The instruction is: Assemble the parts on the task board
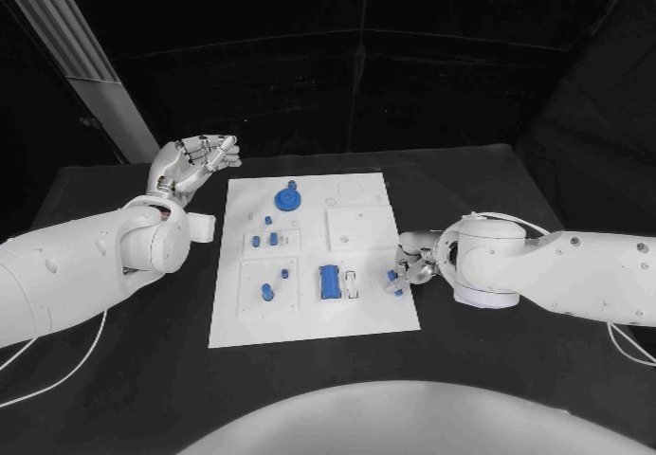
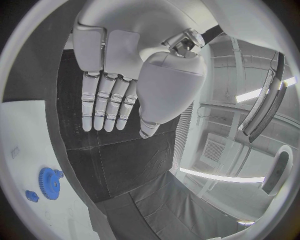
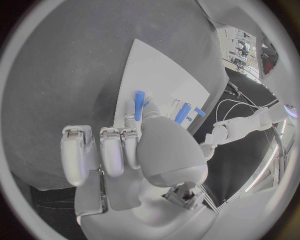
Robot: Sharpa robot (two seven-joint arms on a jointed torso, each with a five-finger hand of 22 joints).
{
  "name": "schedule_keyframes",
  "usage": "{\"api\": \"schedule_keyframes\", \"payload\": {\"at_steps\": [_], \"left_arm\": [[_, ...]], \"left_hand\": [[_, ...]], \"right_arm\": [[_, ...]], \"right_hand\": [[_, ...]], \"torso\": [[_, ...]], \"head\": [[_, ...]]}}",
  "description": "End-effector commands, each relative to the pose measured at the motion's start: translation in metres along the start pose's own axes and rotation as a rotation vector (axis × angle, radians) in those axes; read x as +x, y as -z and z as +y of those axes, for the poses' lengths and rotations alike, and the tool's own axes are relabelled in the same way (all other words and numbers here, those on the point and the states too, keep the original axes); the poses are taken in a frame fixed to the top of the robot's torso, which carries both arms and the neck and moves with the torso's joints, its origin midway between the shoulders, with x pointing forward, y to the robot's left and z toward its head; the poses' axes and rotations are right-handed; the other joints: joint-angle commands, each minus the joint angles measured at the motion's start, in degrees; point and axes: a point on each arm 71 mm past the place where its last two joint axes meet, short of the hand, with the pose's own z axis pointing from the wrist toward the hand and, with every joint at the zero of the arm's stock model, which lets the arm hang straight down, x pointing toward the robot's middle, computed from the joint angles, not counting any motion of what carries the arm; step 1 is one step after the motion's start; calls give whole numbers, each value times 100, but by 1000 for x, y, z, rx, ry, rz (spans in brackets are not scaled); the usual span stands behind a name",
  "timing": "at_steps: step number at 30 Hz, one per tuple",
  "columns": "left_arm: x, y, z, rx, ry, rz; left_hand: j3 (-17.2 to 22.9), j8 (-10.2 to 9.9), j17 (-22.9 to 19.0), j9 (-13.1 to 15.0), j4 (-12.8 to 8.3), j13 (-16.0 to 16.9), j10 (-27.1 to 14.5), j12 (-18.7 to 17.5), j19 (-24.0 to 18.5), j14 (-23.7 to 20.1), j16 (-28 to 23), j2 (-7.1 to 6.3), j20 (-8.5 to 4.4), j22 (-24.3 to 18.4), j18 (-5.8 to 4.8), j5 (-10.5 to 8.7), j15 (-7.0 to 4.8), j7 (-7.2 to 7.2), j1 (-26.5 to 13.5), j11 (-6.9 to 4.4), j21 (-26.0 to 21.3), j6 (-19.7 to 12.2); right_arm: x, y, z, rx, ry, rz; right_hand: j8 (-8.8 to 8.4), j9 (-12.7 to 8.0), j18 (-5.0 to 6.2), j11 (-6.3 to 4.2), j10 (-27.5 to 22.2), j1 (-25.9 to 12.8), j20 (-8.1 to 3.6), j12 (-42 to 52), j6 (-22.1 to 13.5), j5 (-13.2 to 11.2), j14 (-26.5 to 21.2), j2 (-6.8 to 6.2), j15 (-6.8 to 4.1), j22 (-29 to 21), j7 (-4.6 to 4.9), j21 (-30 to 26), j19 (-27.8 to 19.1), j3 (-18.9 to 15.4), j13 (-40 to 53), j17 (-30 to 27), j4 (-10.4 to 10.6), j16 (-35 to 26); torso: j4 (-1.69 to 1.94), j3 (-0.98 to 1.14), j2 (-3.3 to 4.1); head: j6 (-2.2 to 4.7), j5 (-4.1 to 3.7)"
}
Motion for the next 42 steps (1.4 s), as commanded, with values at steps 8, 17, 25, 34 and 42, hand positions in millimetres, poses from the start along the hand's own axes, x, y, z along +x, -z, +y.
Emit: {"api": "schedule_keyframes", "payload": {"at_steps": [8, 17, 25, 34, 42], "left_arm": [[0, 0, -10, 128, 7, 8], [-1, 1, -10, 126, 8, 9], [-2, 1, -9, 125, 7, 8], [-2, 0, -9, 124, 6, 7], [-1, 0, -9, 124, 7, 8]], "left_hand": [[-45, 39, -5, -6, 4, -8, -36, 28, 16, -34, 24, 50, 2, -7, 10, 21, 1, 268, 12, 6, -21, -28], [-49, 47, -13, -5, 4, -7, -33, 37, 15, -37, 31, 53, 2, -8, 9, 23, 1, 266, 12, 4, -22, -24], [-51, 53, -20, -4, 5, -7, -31, 45, 14, -39, 36, 57, 2, -8, 9, 24, 1, 264, 12, 3, -22, -19], [-51, 53, -20, -4, 5, -7, -31, 45, 14, -39, 36, 57, 2, -8, 9, 24, 1, 264, 12, 3, -22, -19], [-51, 53, -20, -4, 5, -7, -31, 45, 14, -39, 36, 57, 2, -8, 9, 24, 1, 264, 12, 3, -22, -19]], "right_arm": [[7, -1, -3, 30, 14, 9], [5, 3, 2, -29, -47, -34], [3, 11, 5, -84, -100, -85], [0, 19, 7, -138, -158, -134], [-1, 22, 10, -176, -224, -155]], "right_hand": [[-904, -2152, -43, 56, 586, 487, 74, 14, -95, 159, 596, 112, 77, 1510, 161, 18, 604, 593, 1499, 1507, -409, 14], [-1132, -2420, -43, 17, 586, 444, 63, 14, -31, 163, 596, -13, 52, 1510, 115, 18, 604, 876, 1499, 1507, -558, 14], [-1176, -2520, -43, 8, 586, 365, 56, 14, 108, 155, 596, -92, 44, 1510, 103, 18, 604, 966, 1499, 1507, -585, 14], [-1234, -2643, -43, -16, 586, 361, 44, 14, 350, 192, 596, -147, 30, 1510, 77, 18, 604, 1155, 1499, 1507, -684, 14], [-1253, -2689, -43, -17, 586, 348, 39, 14, 468, 204, 596, -163, 26, 1510, 80, 18, 604, 1234, 1499, 1507, -717, 14]], "torso": [[-3, 1, 3], [-4, 4, -1], [-1, -1, -3], [4, -5, -3], [2, -2, 1]], "head": [[-1, 2], [-1, 41], [-1, 45], [-1, 41], [-1, 46]]}}
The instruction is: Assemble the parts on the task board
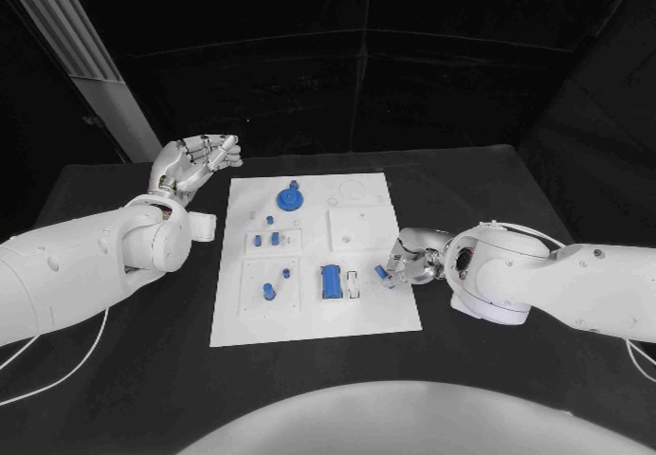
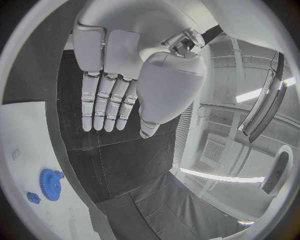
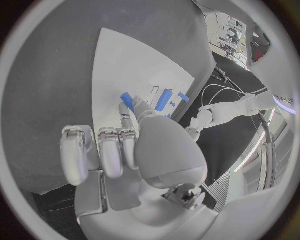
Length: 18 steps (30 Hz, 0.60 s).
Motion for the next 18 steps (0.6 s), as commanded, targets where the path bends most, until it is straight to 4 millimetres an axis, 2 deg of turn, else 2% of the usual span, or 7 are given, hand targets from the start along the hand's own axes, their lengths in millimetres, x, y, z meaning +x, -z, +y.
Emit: {"api": "schedule_keyframes", "payload": {"at_steps": [1, 12, 18], "left_arm": [[1, 0, -9, 124, 8, 10], [2, -1, -9, 123, 9, 11], [3, -1, -9, 123, 9, 13]], "left_hand": [[-34, 13, -10, -4, -12, -7, -31, 23, 14, -39, 37, 57, 2, -9, 9, 24, 1, 264, 12, 3, -22, -19], [-39, 24, -21, -3, -12, -7, -27, 35, 12, -44, 46, 63, 2, -10, 8, 25, 0, 261, 11, 0, -23, -13], [-41, 26, -24, -2, -11, -6, -26, 38, 12, -45, 48, 65, 2, -11, 8, 25, 0, 260, 11, 0, -24, -12]], "right_arm": [[-3, 1, 4, -50, -72, -38], [-3, 4, 10, -113, -231, -1], [-1, -1, 11, -138, -342, 62]], "right_hand": [[-6, -14, -43, -35, 608, -18, -2, 26, 55, 33, 595, -62, -13, 1510, 4, 18, 605, 64, 1506, 1509, -8, 14], [-33, -58, -43, -17, 608, -79, 3, 26, 150, 84, 595, -85, -5, 1510, 24, 18, 605, 107, 1506, 1509, -1, 14], [-82, -103, -43, -7, 608, -169, 7, 26, 164, 95, 595, -76, 0, 1510, 35, 18, 605, 111, 1506, 1509, 55, 14]], "torso": [[-3, 3, 2], [2, 1, 1], [13, -4, 3]], "head": [[-1, 5], [-1, 25], [-1, 7]]}}
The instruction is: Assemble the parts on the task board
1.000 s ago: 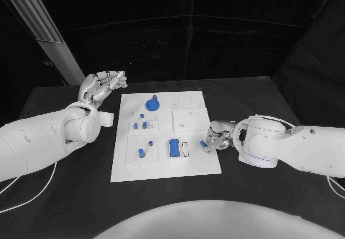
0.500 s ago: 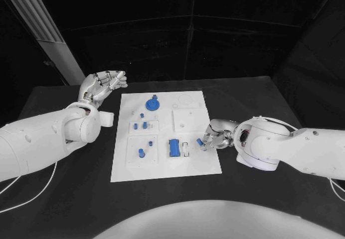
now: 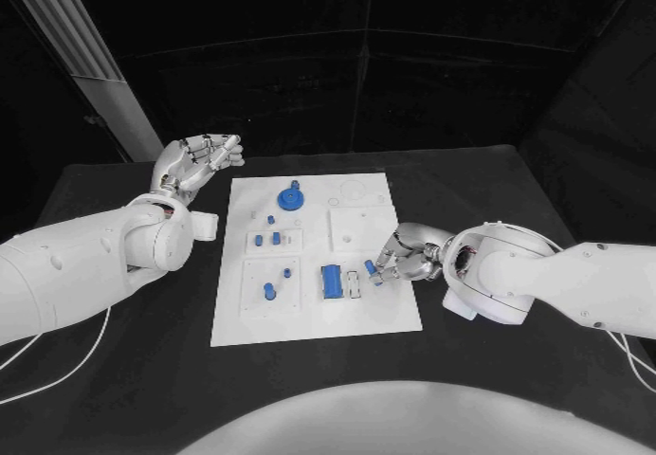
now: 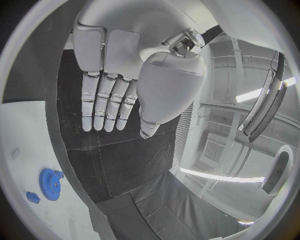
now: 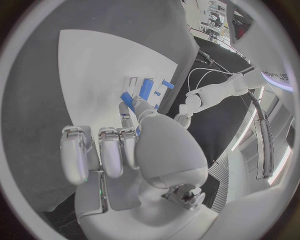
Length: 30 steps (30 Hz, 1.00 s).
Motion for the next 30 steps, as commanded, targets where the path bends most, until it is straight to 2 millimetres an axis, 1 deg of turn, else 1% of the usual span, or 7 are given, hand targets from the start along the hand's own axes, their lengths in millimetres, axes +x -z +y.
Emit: {"api": "schedule_keyframes", "payload": {"at_steps": [1, 6, 10, 16, 19, 23, 30], "left_arm": [[2, 0, -9, 122, 8, 11], [2, -1, -9, 122, 8, 11], [2, -1, -9, 122, 9, 12], [2, -1, -9, 121, 8, 11], [2, -1, -9, 122, 8, 11], [2, -1, -9, 122, 8, 11], [1, 0, -9, 122, 8, 11]], "left_hand": [[-25, 27, -6, -2, 5, -6, -26, 40, 12, -45, 14, 65, 2, -5, 9, 25, 0, 260, 11, -1, -24, -12], [-26, 28, -7, -2, 5, -7, -26, 40, 12, -45, 14, 65, 2, -5, 9, 25, 0, 260, 11, -1, -24, -12], [-26, 28, -7, -2, 5, -7, -26, 40, 12, -45, 14, 65, 2, -5, 9, 25, 0, 260, 11, -1, -24, -12], [-26, 28, -7, -2, 5, -7, -26, 40, 12, -45, 14, 65, 2, -5, 9, 25, 0, 260, 11, -1, -24, -12], [-26, 28, -7, -2, 5, -7, -26, 40, 12, -45, 14, 65, 2, -5, 9, 25, 0, 260, 11, -1, -24, -12], [-29, 32, -14, -2, 4, -7, -26, 47, 11, -48, 20, 68, 2, -6, 9, 26, 0, 259, 11, -2, -24, -11], [-29, 32, -14, -2, 4, -7, -26, 47, 11, -48, 20, 68, 2, -6, 9, 26, 0, 259, 11, -2, -24, -11]], "right_arm": [[2, -2, 3, -39, -140, 52], [7, -8, 3, -21, -162, 118], [11, -13, 3, 0, -159, 164], [13, -18, 2, 35, -148, 196], [14, -19, 0, 63, -140, 209], [15, -20, -2, 91, -133, 221], [15, -21, -3, 112, -127, 223]], "right_hand": [[-29, -26, -43, -5, 607, -93, 7, 38, 46, 2, 596, 11, 1, 1510, -5, 18, 605, 10, 1506, 1509, 51, 14], [-65, -60, -43, -2, 607, -171, 12, 38, 56, -48, 596, -2, 6, 1510, 0, 18, 605, -12, 1506, 1509, 103, 14], [-105, -96, -43, 5, 607, -255, 16, 38, 57, -90, 596, -4, 10, 1510, 7, 18, 605, -33, 1506, 1509, 164, 14], [-147, -136, -43, 16, 607, -390, 22, 38, 64, -117, 596, 2, 16, 1510, 18, 18, 605, -71, 1506, 1509, 267, 14], [-162, -152, -43, 16, 607, -440, 24, 38, 71, -128, 596, 6, 19, 1510, 19, 18, 605, -85, 1506, 1509, 306, 14], [-180, -169, -43, 19, 607, -498, 27, 38, 77, -173, 596, -4, 21, 1510, 22, 18, 605, -109, 1506, 1509, 346, 14], [-184, -176, -43, 19, 607, -517, 28, 38, 84, -192, 596, -5, 22, 1510, 21, 18, 605, -117, 1506, 1509, 360, 14]], "torso": [[15, -5, 3], [-6, 2, 4], [4, -1, 2], [-17, 4, 4], [-2, -1, -2], [-6, 3, 2], [-2, 0, 2]], "head": [[-1, -7], [-1, 22], [-1, -9], [-1, 11], [-1, -6], [-1, 14], [-1, -4]]}}
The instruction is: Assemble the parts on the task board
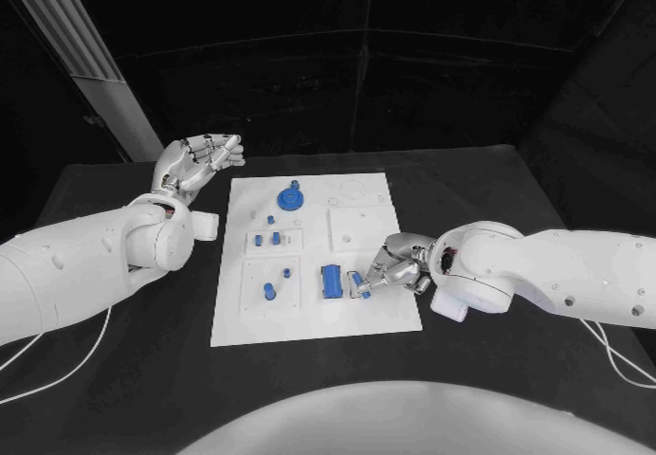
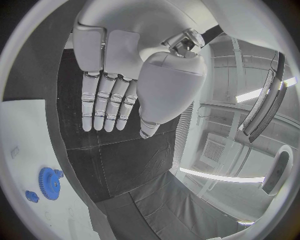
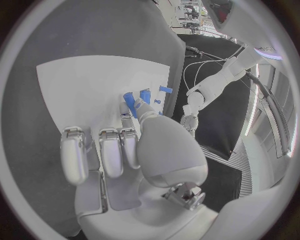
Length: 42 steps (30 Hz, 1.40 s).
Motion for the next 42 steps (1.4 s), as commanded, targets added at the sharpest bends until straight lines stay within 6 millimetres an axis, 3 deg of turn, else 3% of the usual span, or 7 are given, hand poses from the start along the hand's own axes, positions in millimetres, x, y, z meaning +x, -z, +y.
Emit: {"api": "schedule_keyframes", "payload": {"at_steps": [1, 19, 27, 42], "left_arm": [[0, 0, -9, 121, 7, 9], [0, 0, -9, 121, 7, 9], [1, 0, -9, 121, 8, 9], [0, 0, -9, 121, 8, 9]], "left_hand": [[-30, 32, -5, -2, 4, -7, -26, 19, 11, -48, 20, 68, 2, -7, 9, 26, -1, 259, 11, -2, -24, -11], [-30, 32, -5, -2, 4, -7, -26, 19, 11, -48, 20, 68, 2, -7, 9, 26, -1, 259, 11, -2, -24, -11], [-30, 32, -5, -2, 4, -7, -26, 19, 11, -48, 20, 68, 2, -7, 9, 26, -1, 259, 11, -2, -24, -11], [-35, 40, -18, -3, 3, -8, -28, 30, 9, -53, 30, 73, 2, -8, 9, 26, -1, 257, 14, -3, -25, -11]], "right_arm": [[2, 0, -2, 36, 5, 25], [1, -3, 1, 32, 2, 4], [0, -5, 2, 39, -2, -21], [-1, -7, 5, 32, -9, -49]], "right_hand": [[-22, -7, -42, 20, 607, -59, 28, 38, 27, -38, 596, 18, 22, 1510, 2, 18, 605, 1, 1506, 1509, 39, 14], [-14, -14, -42, 10, 607, -90, 28, 38, 83, -72, 596, 26, 18, 1510, -13, 18, 605, -9, 1506, 1509, 65, 14], [13, -31, -42, -82, 607, 152, -14, 38, 303, 63, 596, 141, -43, 1510, -118, 18, 605, 168, 1506, 1509, -81, 14], [26, -39, -42, -122, 607, 207, -43, 38, 437, 83, 596, 179, -72, 1510, -165, 18, 605, 250, 1506, 1509, -128, 14]], "torso": [[5, -2, 1], [5, -3, 0], [6, -3, 0], [0, -1, 1]], "head": [[-1, -12], [-1, -16], [-1, -19], [-1, -26]]}}
